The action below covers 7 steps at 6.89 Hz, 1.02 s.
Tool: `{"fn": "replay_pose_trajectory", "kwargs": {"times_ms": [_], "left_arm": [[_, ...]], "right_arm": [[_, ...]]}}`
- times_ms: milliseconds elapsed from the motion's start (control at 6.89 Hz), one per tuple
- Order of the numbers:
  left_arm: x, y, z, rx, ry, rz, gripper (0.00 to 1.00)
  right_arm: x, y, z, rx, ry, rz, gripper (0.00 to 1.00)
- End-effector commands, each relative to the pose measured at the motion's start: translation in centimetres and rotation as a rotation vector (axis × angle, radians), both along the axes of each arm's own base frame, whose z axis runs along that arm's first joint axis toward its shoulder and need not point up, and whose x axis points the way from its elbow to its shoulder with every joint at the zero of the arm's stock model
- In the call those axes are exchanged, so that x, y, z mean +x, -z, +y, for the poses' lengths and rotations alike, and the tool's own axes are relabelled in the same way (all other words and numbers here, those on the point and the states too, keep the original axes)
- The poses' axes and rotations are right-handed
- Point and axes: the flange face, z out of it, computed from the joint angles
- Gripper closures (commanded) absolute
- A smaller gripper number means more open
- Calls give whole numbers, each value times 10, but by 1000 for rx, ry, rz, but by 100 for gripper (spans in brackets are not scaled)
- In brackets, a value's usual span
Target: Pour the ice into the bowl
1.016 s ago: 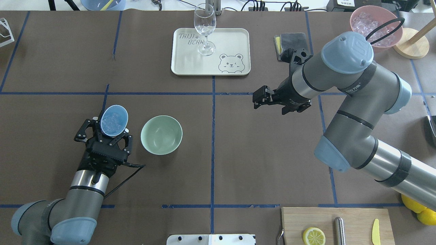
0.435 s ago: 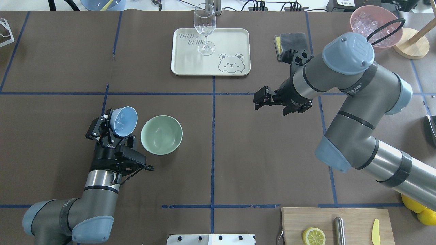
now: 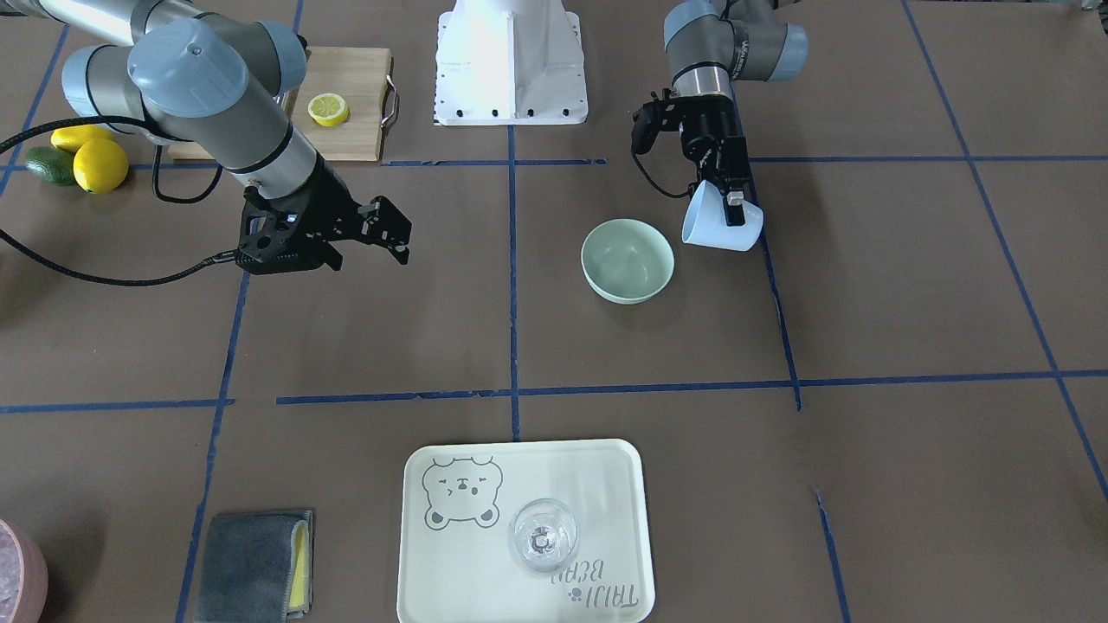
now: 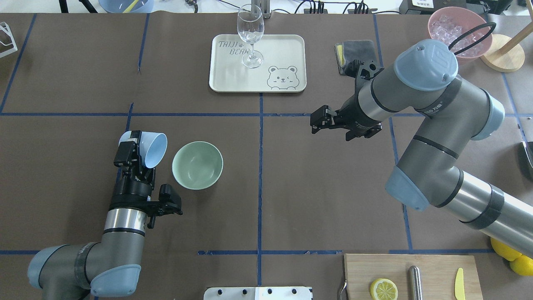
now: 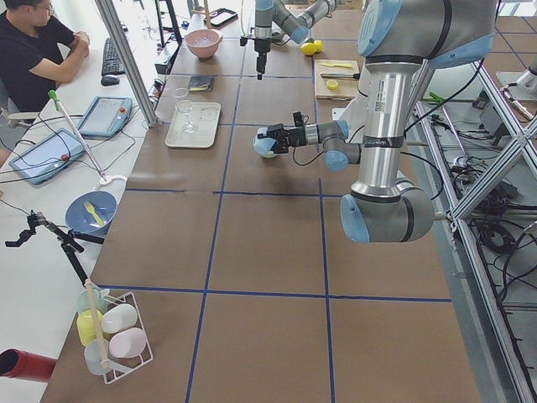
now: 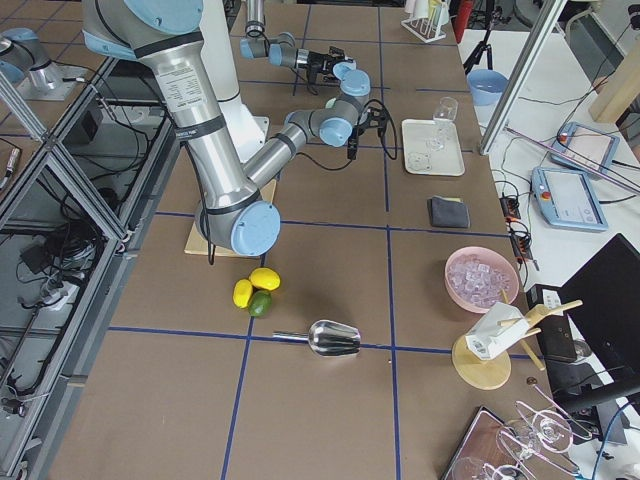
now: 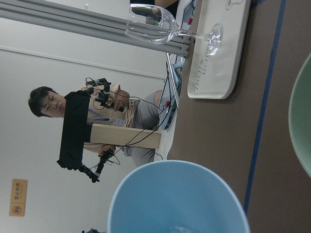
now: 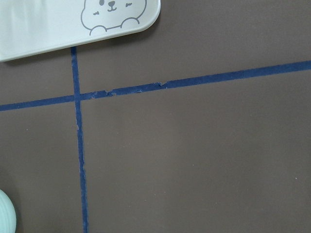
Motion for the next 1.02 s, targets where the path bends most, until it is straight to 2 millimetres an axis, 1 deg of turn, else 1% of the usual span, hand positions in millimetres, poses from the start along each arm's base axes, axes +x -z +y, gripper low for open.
{"fn": "replay_pose_trajectory", "kwargs": {"times_ms": [0, 145, 290, 580, 725, 870], "left_arm": [[-2, 4, 0, 25, -12, -172, 100], [-2, 4, 0, 29, -8, -179, 100], [-1, 2, 0, 32, -12, -228, 100], [-6, 9, 0, 64, 15, -337, 100], [-4, 20, -1, 73, 14, -385, 100], [-5, 25, -1, 84, 28, -422, 100]], "right_arm": [[0, 1, 0, 0, -2, -1, 0], [0, -1, 1, -5, -4, 2, 0], [0, -3, 1, -9, -4, 5, 0], [1, 3, 2, -5, -7, -4, 0], [2, 3, 3, -4, -7, -7, 0], [2, 3, 3, -6, -8, -7, 0]]}}
